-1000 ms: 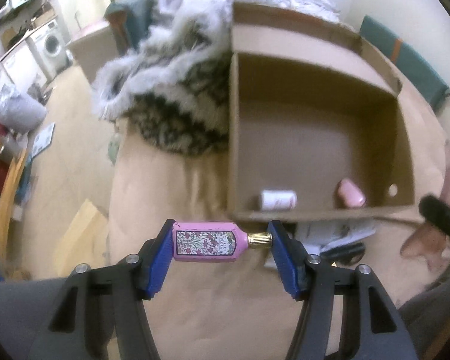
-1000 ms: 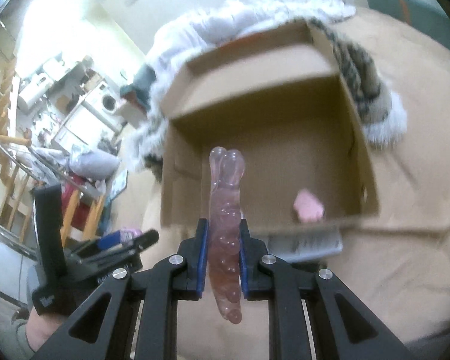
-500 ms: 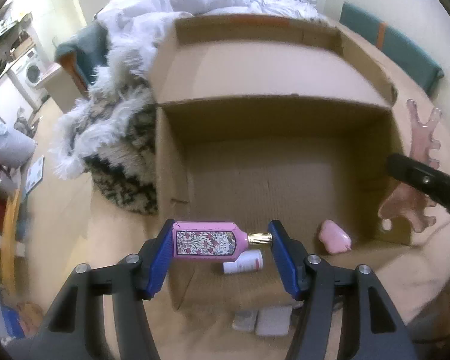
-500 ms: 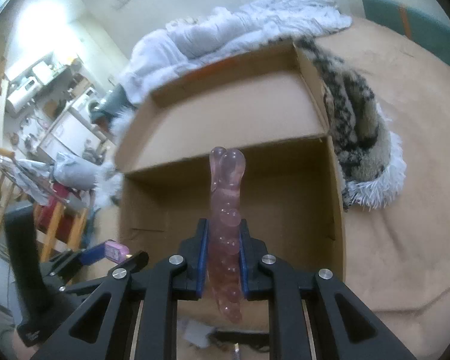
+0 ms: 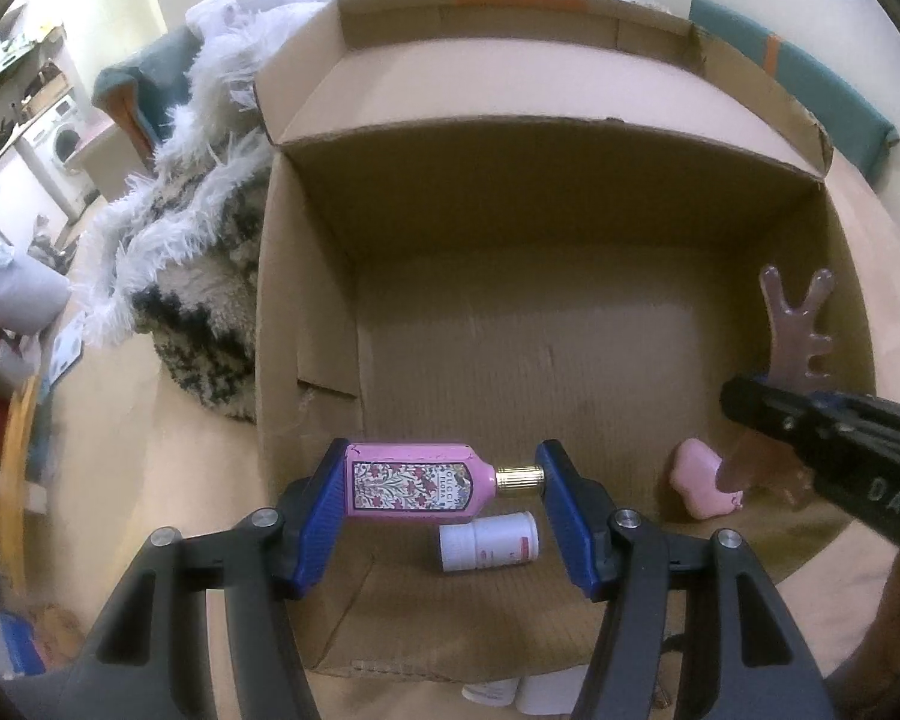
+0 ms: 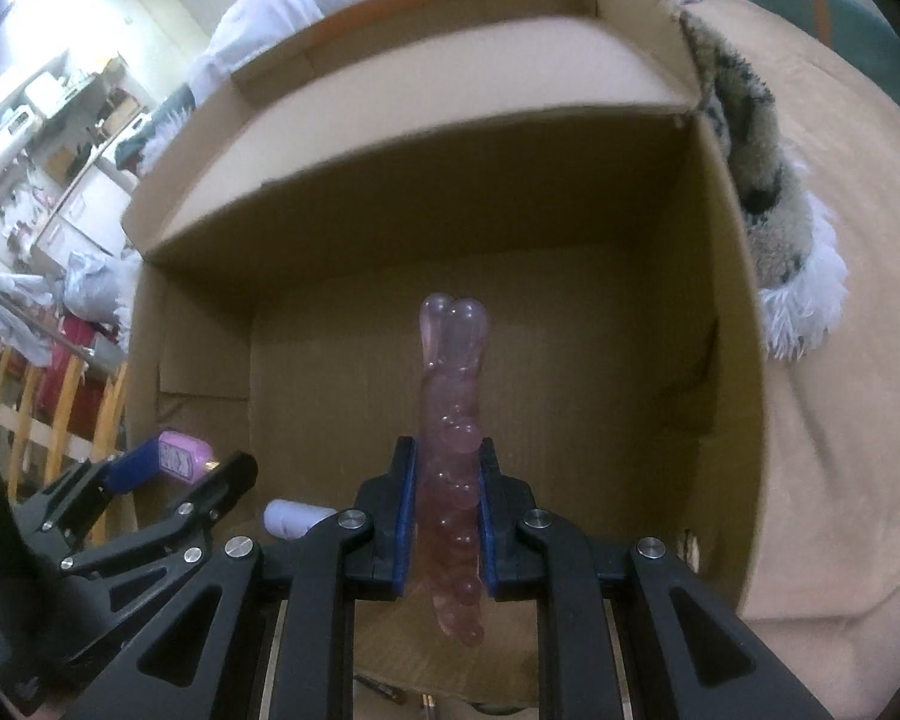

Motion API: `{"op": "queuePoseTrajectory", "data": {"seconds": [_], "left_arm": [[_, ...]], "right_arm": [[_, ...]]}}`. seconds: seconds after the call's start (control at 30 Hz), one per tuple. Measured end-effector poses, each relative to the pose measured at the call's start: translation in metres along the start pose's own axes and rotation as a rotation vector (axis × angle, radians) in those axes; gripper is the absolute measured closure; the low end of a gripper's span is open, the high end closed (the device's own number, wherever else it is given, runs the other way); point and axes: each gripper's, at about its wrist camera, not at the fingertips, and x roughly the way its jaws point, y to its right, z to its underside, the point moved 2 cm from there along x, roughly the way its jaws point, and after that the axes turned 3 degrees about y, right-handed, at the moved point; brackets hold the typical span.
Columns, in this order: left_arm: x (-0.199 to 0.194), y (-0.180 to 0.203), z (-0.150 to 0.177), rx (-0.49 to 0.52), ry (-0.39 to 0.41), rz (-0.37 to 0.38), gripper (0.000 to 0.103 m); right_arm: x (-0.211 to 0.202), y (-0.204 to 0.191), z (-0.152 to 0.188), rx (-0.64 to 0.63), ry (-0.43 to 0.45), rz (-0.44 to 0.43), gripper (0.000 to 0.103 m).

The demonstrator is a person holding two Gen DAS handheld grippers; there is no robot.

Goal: Organize rigid objects
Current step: 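Carry the perfume with the left tool while the right tool carries the comb into the box, then open both tools to release the perfume and comb in the box, then withdraw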

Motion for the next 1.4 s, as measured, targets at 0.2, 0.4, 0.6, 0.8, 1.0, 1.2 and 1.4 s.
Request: {"op": "queuePoseTrajectory", "data": {"seconds": [0.2,0.4,0.6,0.8,1.0,1.2,1.4], "left_arm": [[0.005,0.003,0.002,0.012,-0.015,0.005,0.045],[0.008,0.006,0.004,0.006,-0.034,0.009,0.045],[0.007,0.007,0.007,0.026,-0.039,0.005,0.045],[0.007,0.009,0.011,0.043,-0.047,0.011,0.044],[0.004,0.013,0.011,0.046,-0.06,0.034,0.029],[-0.004,0.018,0.011,0.065,-0.041,0.037,0.029],[-0.009,0.014,0.008,0.047,-0.031,0.037,0.029]], "right_arm": [[0.013,0.005,0.005,0.032,-0.059,0.023,0.085],[0.022,0.007,0.004,0.047,-0.094,0.026,0.085],[0.025,0.006,0.003,0.05,-0.093,0.029,0.085],[0.018,0.011,0.001,0.067,-0.077,0.013,0.085],[0.007,0.014,-0.005,0.093,-0.055,-0.036,0.052],[-0.009,0.012,-0.014,0.11,0.011,-0.104,0.021],[-0.018,0.012,-0.017,0.116,0.037,-0.114,0.01]]}}
